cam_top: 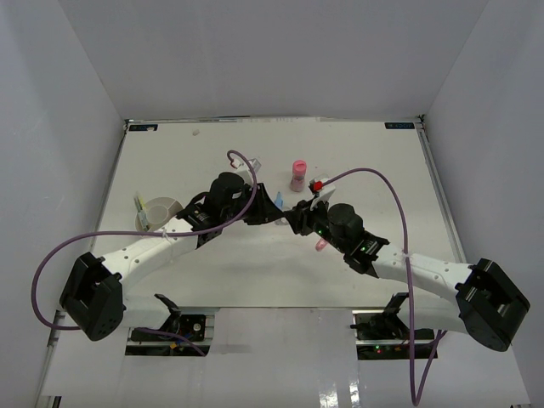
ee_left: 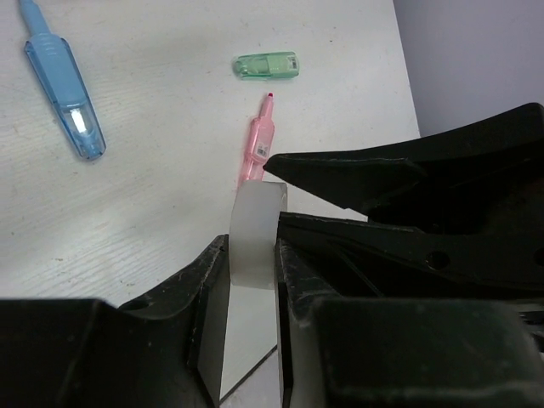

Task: Sort the stationery into containers
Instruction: Place the stationery in the storage box.

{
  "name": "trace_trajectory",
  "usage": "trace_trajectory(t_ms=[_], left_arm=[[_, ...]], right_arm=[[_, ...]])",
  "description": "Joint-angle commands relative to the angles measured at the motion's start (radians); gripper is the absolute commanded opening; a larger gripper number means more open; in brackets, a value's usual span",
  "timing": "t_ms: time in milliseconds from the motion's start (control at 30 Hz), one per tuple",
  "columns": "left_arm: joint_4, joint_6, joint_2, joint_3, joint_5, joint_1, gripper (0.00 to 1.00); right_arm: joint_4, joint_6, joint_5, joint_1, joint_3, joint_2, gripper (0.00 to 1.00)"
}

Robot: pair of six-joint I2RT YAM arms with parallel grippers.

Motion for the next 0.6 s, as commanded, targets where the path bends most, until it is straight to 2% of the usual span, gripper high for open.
trace_trajectory(t_ms=[0, 67, 100, 200, 300, 400, 500, 567], left_arm=[[-0.023, 0.034, -0.019, 0.041, -0.021, -0.001, 0.08], [-0.05, 0.053, -0.024, 0.05, -0.038, -0.003, 0.05], [-0.065, 0.081, -0.027, 0.056, -0.07, -0.003, 0.05], [-0.144, 0.17, -0.038, 0.093, -0.175, -0.001, 0.03], [-0.246, 0.254, -0.055, 0.147, -0.309, 0.0, 0.0], [-0.352, 0.371, -0.07, 0.21, -0.513, 0.016, 0.0], [-0.437, 0.464, -0.079, 0.265, -0.597, 0.04, 0.0], [-0.498, 0.497, -0.079, 0.303, -0.634, 0.081, 0.0]], right_arm=[[0.06, 0.002, 0.015, 0.005, -0.008, -0.022, 0.46], [0.056, -0.004, 0.018, 0.005, -0.012, -0.032, 0.59], [0.051, -0.007, 0.021, 0.005, -0.014, -0.036, 0.68], [0.018, -0.031, 0.034, 0.005, -0.015, -0.059, 0.83], [-0.041, -0.07, 0.044, 0.005, -0.018, -0.094, 0.9], [-0.084, -0.097, 0.07, 0.005, -0.043, -0.137, 0.94], [-0.088, -0.107, 0.089, 0.005, -0.084, -0.188, 0.99], [-0.09, -0.111, 0.092, 0.003, -0.098, -0.22, 0.95]])
